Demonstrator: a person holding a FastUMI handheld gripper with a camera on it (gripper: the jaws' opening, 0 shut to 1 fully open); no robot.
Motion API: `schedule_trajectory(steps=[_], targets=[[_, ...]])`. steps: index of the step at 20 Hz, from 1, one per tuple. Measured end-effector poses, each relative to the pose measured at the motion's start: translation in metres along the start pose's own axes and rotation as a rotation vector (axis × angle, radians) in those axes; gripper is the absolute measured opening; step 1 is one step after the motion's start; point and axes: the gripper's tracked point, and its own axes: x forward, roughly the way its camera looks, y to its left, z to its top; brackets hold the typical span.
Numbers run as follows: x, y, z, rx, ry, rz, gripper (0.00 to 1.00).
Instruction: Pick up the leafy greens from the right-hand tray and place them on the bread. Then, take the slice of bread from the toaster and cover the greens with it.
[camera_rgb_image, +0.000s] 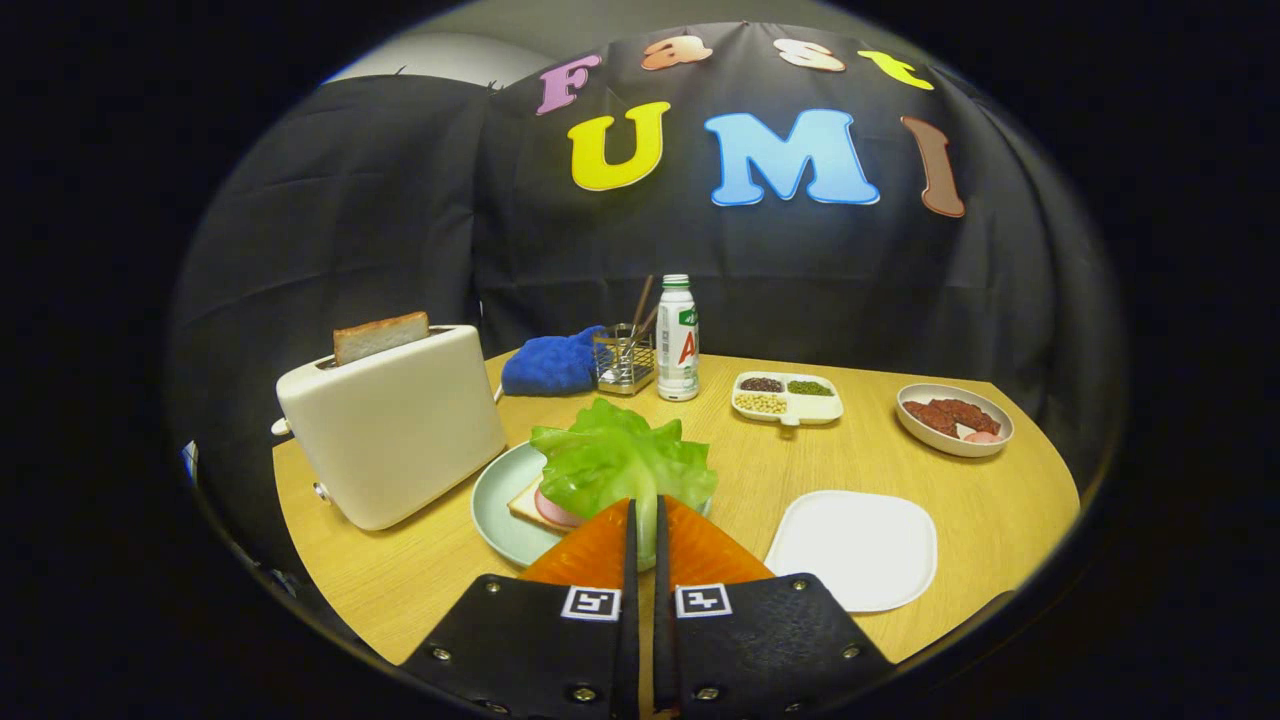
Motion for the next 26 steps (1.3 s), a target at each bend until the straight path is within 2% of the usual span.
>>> schedule_trajectory(steps=[13,18,19,22,23,26], targets=[[0.039,0.026,-0.023,-0.058,0.089,-0.007,0.07],[0.023,0.012,-0.007,-0.087,0.001,-0.09,0.44],[0.018,0.014,0.003,-0.07,-0.042,-0.101,0.44],[-0.004,0.005,0.026,-0.01,-0.12,-0.242,0.44],[-0.008,0.008,0.032,0.005,-0.139,-0.263,0.44],[-0.016,0.027,0.043,0.032,-0.174,-0.248,0.44]])
